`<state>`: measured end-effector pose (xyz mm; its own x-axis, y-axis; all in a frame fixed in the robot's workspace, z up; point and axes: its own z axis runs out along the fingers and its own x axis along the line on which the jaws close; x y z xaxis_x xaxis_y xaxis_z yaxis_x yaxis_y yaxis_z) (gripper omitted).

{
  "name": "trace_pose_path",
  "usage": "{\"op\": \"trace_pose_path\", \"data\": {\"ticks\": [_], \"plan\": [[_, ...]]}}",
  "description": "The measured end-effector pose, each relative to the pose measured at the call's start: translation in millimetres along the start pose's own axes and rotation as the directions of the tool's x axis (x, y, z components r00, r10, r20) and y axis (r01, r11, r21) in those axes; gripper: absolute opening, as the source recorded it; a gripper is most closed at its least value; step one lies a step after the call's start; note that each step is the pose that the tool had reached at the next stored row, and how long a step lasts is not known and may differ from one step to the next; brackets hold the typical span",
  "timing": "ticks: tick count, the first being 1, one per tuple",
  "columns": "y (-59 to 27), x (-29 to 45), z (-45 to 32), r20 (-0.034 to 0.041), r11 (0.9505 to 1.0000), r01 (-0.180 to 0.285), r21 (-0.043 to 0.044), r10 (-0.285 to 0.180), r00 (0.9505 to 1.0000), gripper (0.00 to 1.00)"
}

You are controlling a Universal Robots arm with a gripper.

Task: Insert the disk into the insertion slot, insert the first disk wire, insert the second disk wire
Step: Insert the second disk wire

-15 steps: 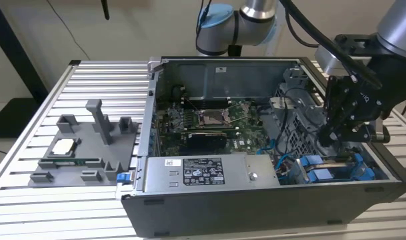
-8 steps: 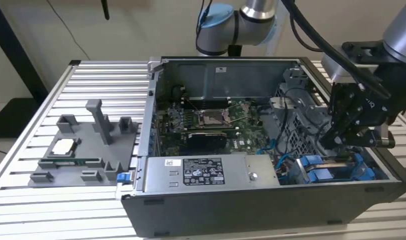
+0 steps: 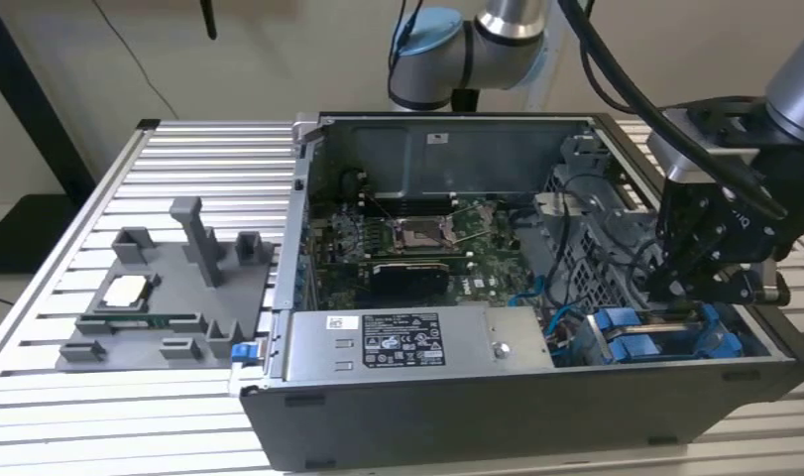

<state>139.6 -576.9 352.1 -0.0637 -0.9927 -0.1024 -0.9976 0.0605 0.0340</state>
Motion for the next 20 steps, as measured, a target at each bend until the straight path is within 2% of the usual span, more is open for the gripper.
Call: {"op": "trace_pose_path", "data": {"ticks": [5,12,13,14,16,18,19,20], "plan": [[-0.9,0.6,1.3,0.0001,1.0000,0.009,-0.0004,-0.009,1.0000,0.16],[-1.0,0.6,0.7,0.0190,0.9999,0.010,-0.0015,-0.010,0.9998,0.17],[-1.0,0.5,0.6,0.0236,0.9999,0.010,-0.0017,-0.010,0.9997,0.17],[-1.0,0.6,0.4,0.0287,0.9999,0.010,-0.0020,-0.010,0.9995,0.24],[-1.0,0.7,0.3,0.0430,0.9999,0.011,-0.0028,-0.010,0.9990,0.24],[-1.1,1.5,0.8,0.0736,0.9999,0.012,-0.0043,-0.011,0.9972,0.24],[-1.1,2.6,1.1,0.0840,0.9999,0.012,-0.0047,-0.011,0.9964,0.24],[-1.2,4.3,1.2,0.0882,0.9999,0.012,-0.0050,-0.011,0.9960,0.24]]}}
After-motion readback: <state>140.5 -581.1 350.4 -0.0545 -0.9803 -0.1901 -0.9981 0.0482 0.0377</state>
